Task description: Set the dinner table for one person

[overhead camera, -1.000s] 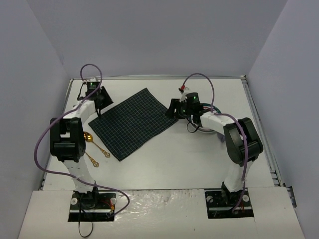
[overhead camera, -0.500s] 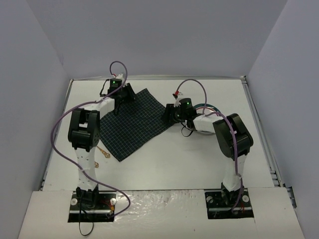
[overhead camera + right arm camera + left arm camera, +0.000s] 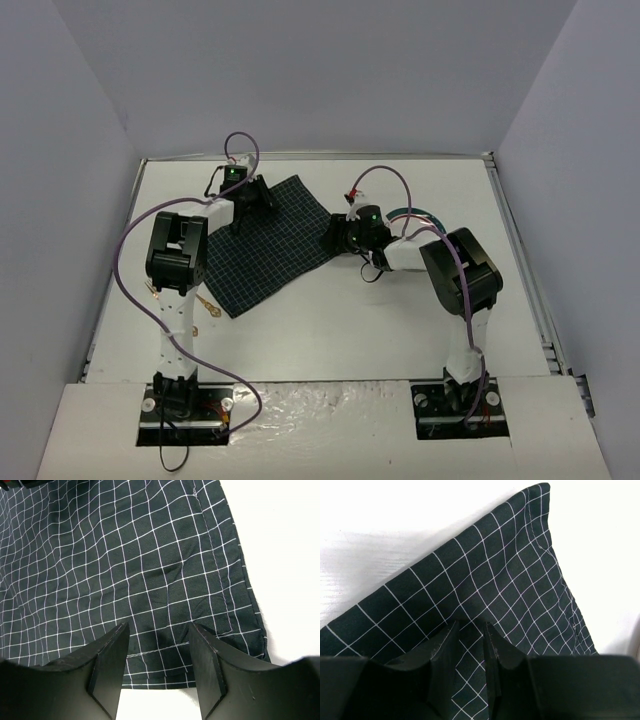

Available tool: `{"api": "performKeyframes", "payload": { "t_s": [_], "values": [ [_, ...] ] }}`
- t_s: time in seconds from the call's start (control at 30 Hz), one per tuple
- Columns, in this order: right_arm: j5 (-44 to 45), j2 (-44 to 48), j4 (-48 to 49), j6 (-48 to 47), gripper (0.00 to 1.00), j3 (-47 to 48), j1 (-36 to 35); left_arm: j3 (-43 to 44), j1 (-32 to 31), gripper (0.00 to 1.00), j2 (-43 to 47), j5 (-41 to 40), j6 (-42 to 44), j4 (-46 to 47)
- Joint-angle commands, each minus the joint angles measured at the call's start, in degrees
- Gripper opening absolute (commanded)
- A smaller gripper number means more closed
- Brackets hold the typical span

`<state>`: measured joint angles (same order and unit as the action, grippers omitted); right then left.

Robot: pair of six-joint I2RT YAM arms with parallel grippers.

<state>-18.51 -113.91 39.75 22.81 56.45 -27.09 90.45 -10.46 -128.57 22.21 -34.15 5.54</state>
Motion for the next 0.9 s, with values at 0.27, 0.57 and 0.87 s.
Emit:
{"api": "performKeyframes", "payload": {
  "t_s": [0.27,0.57,0.87],
  "values": [
    [4.6,5.52,-6.22,-2.74,0.49,1.56,-0.15,-2.01,1.33,0.23,3.7,-2.7,2.35,0.88],
    [3.14,6.59,-7.78,-5.44,0.52,4.14,-0.15,-2.75,2.55,0.24,5.26,-3.06,2.51,0.17],
    [6.08,17.3,-12.49,-7.62,0.56,5.22,-0.03,-2.9,3.64,0.25,5.97,-2.67,2.54,0.02]
  ]
}}
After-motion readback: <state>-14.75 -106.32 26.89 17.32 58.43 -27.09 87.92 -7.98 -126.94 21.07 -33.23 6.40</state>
